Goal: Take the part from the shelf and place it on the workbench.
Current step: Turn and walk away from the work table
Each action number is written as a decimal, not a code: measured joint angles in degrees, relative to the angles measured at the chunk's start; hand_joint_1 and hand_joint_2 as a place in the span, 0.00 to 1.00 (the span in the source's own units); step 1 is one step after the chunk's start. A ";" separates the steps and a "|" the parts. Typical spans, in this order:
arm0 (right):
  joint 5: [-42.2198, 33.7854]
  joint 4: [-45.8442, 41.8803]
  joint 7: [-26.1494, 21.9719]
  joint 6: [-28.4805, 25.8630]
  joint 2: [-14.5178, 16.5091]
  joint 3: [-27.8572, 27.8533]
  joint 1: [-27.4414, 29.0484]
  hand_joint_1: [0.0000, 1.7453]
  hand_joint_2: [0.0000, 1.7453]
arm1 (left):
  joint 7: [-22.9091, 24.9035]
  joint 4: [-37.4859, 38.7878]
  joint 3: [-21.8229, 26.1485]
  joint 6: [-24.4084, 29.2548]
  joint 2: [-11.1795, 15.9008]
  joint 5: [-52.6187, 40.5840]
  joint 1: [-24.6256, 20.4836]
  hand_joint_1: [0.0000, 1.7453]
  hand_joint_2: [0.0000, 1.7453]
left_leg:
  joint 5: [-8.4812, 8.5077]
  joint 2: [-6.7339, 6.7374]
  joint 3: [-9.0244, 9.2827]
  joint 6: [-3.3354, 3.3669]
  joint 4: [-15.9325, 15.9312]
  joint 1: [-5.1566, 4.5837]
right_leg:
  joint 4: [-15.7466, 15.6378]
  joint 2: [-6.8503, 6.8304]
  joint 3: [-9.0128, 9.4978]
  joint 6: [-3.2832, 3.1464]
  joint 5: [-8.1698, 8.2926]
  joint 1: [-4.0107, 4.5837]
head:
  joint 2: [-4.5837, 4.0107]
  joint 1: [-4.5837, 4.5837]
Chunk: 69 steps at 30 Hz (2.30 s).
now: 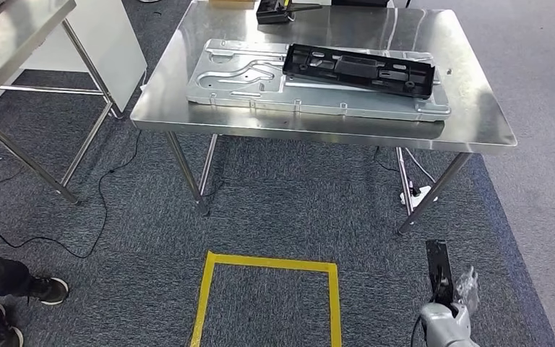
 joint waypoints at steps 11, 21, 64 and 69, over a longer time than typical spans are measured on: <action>1.62 3.81 13.39 3.10 0.10 -1.84 9.87 0.00 0.00 | 1.41 0.00 2.97 -0.35 -0.66 1.84 0.90 0.00 0.00 | 4.81 0.02 4.74 3.58 -11.44 0.02 | 11.17 0.70 -4.89 3.03 -6.83 -0.31 | 0.00 0.11; 3.62 5.09 15.24 4.81 2.07 -1.84 13.68 0.00 0.00 | 3.13 0.01 5.62 0.51 -1.14 4.02 1.53 0.00 0.00 | 6.50 0.33 3.21 1.78 -11.20 -0.33 | 0.10 0.93 3.97 1.94 -3.28 -0.42 | 0.00 0.05; 13.66 5.51 19.71 11.16 7.77 2.68 11.17 0.00 0.00 | 3.81 0.50 6.24 4.08 -2.57 -2.41 -0.16 0.00 0.00 | 2.11 0.02 7.76 0.62 -9.90 -0.58 | -0.19 0.91 0.31 -0.06 0.03 0.13 | 0.00 -0.06; 13.96 5.51 19.76 11.56 8.10 3.40 10.83 0.00 0.00 | 3.29 0.56 4.36 4.13 -2.85 -3.15 -0.71 0.00 0.00 | 2.75 -0.03 8.35 2.70 -13.08 -0.57 | 1.58 0.98 -0.94 1.57 -0.13 0.24 | 0.00 0.03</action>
